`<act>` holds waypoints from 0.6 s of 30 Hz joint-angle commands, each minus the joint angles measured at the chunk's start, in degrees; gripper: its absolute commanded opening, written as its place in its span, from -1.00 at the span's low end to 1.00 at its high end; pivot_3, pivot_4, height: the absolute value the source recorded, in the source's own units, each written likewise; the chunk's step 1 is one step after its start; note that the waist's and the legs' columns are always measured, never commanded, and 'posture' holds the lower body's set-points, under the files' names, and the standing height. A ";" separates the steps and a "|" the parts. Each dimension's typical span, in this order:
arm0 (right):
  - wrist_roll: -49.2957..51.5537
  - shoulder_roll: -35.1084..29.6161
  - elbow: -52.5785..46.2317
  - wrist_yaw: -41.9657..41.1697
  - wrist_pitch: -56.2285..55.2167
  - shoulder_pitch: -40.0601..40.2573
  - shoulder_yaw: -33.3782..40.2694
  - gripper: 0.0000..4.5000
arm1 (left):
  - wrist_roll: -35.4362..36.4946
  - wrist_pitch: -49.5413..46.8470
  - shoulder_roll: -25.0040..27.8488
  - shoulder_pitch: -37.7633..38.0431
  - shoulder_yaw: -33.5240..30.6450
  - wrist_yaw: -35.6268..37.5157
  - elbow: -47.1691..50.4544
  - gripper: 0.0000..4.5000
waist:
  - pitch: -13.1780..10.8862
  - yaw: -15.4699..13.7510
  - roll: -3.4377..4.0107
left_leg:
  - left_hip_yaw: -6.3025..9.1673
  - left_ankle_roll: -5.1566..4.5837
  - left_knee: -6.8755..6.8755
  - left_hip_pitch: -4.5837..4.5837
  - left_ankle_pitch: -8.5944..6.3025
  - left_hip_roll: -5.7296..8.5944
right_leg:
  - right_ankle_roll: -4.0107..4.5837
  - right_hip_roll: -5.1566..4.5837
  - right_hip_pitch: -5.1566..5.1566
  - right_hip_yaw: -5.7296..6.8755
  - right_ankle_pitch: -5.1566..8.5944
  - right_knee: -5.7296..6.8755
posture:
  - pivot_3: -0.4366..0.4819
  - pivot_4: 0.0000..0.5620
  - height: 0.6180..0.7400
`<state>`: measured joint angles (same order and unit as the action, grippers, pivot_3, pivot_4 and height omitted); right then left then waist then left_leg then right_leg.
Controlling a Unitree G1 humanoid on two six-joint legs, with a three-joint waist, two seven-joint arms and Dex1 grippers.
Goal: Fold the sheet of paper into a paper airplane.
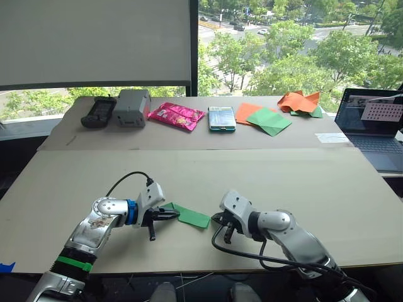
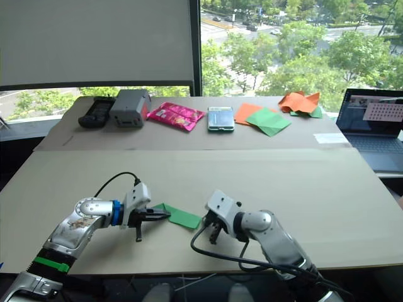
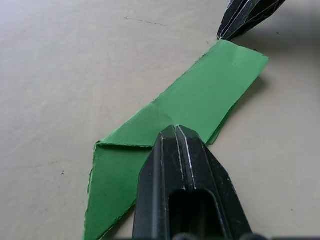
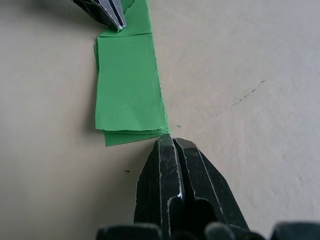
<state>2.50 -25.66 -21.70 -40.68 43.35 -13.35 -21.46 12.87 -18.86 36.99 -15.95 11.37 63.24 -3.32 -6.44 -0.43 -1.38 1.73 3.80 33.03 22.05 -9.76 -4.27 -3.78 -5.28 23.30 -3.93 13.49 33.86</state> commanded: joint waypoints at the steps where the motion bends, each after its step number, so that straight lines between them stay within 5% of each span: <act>1: 4.03 2.21 -4.33 0.00 -3.31 -2.69 4.35 -1.00 | -1.21 -0.24 0.19 -0.13 0.58 -0.16 -0.85 -1.00 | -0.13 0.12 0.04 | 0.00 0.00 0.00 0.01 0.00 0.00 | 0.00 0.01 0.02 0.00 0.00 0.01 | -0.05 -0.47 0.64; 6: 5.42 6.94 -4.56 1.45 -5.53 -2.95 2.21 -1.00 | -1.17 -0.39 0.26 -0.02 0.47 -0.16 -0.61 -1.00 | -0.17 0.88 0.06 | 0.03 -0.01 -0.08 -0.03 0.00 -0.01 | 0.00 0.07 0.09 0.00 0.00 0.14 | -0.05 -0.47 0.64; 18: -1.46 5.77 8.33 3.04 -10.08 -2.10 -8.01 -1.00 | -1.02 -0.62 0.64 0.46 0.07 -0.31 0.22 -1.00 | -0.17 1.28 0.05 | 0.02 -0.01 -0.08 -0.02 0.00 -0.01 | 0.00 0.03 0.08 0.00 0.00 0.11 | -0.05 -0.47 0.64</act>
<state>2.17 -19.20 -14.38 -37.22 33.72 -15.37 -28.45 12.89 -18.97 37.02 -15.84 11.08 63.20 -3.11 -6.61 0.85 -1.33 1.75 3.79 32.95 22.00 -9.76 -4.28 -3.78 -5.24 23.36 -3.93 13.49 33.97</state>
